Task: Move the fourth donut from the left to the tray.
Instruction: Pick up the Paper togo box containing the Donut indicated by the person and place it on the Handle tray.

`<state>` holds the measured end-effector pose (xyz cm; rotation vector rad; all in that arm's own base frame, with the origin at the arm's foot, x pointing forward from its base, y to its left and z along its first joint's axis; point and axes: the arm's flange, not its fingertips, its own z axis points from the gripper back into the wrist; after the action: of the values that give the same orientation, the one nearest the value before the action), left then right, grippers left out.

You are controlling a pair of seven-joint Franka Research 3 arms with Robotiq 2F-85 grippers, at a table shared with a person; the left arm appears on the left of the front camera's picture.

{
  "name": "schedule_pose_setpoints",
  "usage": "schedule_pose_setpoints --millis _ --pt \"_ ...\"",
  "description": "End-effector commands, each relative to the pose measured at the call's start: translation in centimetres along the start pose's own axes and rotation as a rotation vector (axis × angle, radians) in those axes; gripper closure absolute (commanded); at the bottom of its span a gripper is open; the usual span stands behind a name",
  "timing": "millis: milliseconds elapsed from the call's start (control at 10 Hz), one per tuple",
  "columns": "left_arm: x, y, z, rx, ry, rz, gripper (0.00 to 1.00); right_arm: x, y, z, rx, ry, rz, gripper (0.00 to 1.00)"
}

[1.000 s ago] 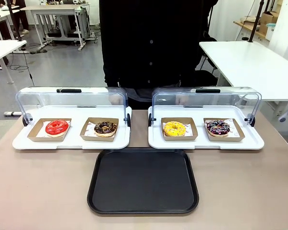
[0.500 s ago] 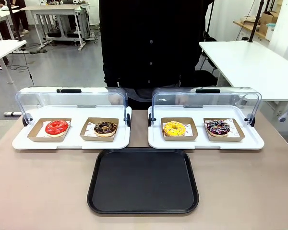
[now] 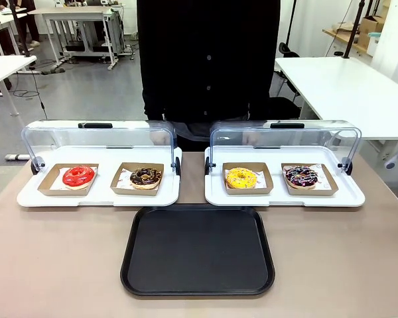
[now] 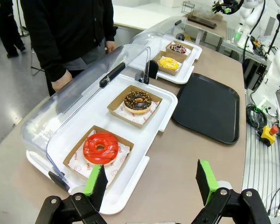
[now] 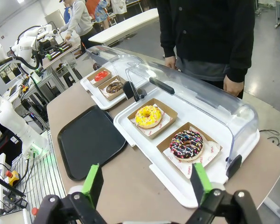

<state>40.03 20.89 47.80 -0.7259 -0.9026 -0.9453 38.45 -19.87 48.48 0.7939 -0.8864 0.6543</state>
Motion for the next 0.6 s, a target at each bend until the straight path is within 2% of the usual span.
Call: schedule_pose_setpoints --millis 0,500 --pt "0.08 -0.03 0.04 -0.007 -0.017 -0.008 0.00 0.25 -0.23 -0.10 0.002 -0.030 0.027 0.00" --pt "0.08 -0.03 0.04 -0.007 -0.017 -0.008 0.00 0.25 -0.23 -0.10 0.002 -0.030 0.027 0.00"
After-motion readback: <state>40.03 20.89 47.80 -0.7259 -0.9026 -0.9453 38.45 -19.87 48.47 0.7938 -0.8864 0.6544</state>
